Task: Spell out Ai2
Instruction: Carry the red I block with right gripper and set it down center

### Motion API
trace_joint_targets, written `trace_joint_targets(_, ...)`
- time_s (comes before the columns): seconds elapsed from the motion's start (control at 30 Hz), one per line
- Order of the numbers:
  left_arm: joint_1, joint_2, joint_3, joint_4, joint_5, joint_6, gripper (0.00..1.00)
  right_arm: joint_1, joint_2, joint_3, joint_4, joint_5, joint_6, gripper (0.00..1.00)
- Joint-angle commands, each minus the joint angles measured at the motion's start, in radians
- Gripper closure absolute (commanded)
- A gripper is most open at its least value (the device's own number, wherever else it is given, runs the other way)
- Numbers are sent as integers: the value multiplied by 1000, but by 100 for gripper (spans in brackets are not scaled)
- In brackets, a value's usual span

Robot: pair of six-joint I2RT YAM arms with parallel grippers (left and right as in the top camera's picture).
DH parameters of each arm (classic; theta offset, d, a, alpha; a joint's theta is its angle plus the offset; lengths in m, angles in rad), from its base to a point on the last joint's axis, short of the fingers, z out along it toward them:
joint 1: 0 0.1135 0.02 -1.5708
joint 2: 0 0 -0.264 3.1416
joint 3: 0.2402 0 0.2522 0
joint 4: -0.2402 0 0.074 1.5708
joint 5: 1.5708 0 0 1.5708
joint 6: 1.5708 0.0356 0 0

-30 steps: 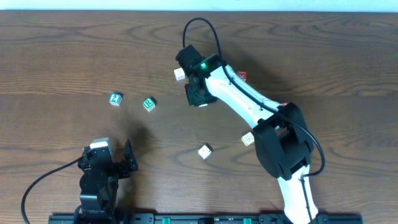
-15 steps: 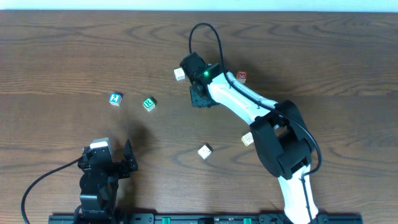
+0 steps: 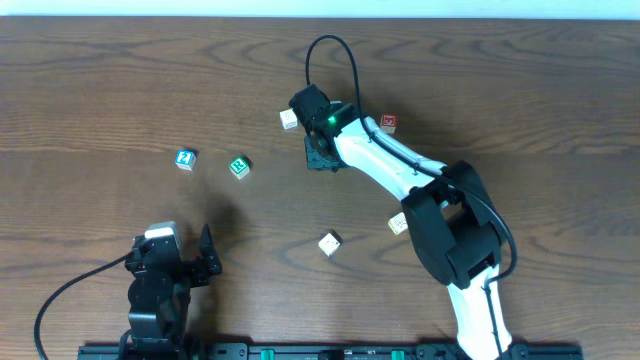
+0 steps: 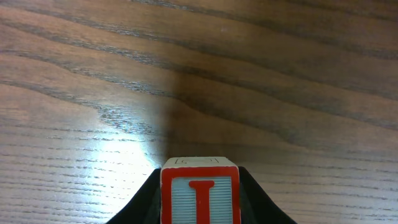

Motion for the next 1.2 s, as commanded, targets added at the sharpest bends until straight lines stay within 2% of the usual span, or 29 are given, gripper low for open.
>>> trace_joint_targets(0.0,6,-6,-17,-2,-3,15,5,-4,0,-18,-7,8,16,68)
trace_joint_targets(0.17,6,-6,-17,-2,-3,14,5,-3,0,-18,-18,7,16,57)
trace_joint_targets(0.63,6,-6,-17,-2,-3,14,4,-4,0,-18,-21,23,114,67)
trace_joint_targets(0.7,6,-6,-17,-2,-3,14,5,-4,0,-18,-20,24,113,61)
trace_joint_targets(0.77,6,-6,-17,-2,-3,14,5,-4,0,-18,-21,27,112,48)
trace_joint_targets(0.83,6,-6,-17,-2,-3,15,5,-5,0,-17,-18,27,112,41)
trace_joint_targets(1.07,6,-6,-17,-2,-3,14,4,-43,-30,61,-44,42,61,38)
trace_joint_targets(1.17,6,-6,-17,-2,-3,14,5,-81,-113,145,-71,49,-35,33)
